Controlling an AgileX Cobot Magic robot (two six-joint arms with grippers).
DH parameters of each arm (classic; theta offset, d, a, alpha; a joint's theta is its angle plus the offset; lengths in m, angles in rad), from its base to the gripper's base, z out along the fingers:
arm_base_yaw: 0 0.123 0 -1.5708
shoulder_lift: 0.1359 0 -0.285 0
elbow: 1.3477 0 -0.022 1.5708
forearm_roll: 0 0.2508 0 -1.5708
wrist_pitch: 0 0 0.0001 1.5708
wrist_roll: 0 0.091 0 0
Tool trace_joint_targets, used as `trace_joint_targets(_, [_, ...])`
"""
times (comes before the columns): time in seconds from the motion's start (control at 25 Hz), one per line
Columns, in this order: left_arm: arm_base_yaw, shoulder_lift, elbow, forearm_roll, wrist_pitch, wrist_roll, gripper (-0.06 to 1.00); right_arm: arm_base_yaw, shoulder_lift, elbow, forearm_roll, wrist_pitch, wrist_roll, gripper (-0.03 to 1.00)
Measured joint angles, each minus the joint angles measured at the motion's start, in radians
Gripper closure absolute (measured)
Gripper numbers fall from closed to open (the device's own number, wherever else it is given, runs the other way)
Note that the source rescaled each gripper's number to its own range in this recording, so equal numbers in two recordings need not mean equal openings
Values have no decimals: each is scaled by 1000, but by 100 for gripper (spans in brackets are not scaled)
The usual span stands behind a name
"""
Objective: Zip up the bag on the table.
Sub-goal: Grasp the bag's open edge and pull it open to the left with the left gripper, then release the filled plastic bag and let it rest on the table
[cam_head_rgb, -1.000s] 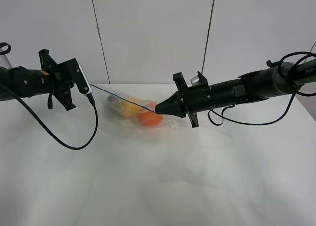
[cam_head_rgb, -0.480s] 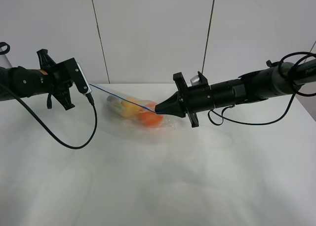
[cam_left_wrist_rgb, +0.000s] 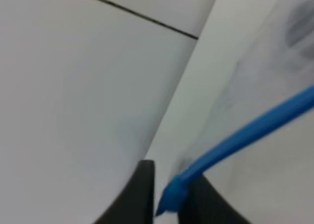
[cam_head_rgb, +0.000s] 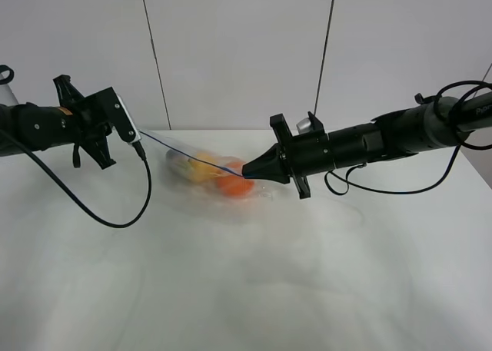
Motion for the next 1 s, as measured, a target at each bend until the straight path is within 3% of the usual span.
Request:
trace_joint_targets(0.2, [6,0,0,-2,-3,-98,12,0,0,0,-4,0,0,97])
trace_joint_targets(0.28, [18,1,0,-2,-5,-124,2,0,0,0,-4,0,0,97])
trace_joint_targets(0.44, [84,11,12,-2,-11,-162,-4,0,0,0,-7,1,0,97])
trace_joint_targets(0.76, [230,12,41,-11,-70,-291,-5,0,0,0,-9,1,0,97])
trace_joint_targets(1.0, [241,-9,41,-198,-110,-529,-5,0,0,0,-10,1,0,97])
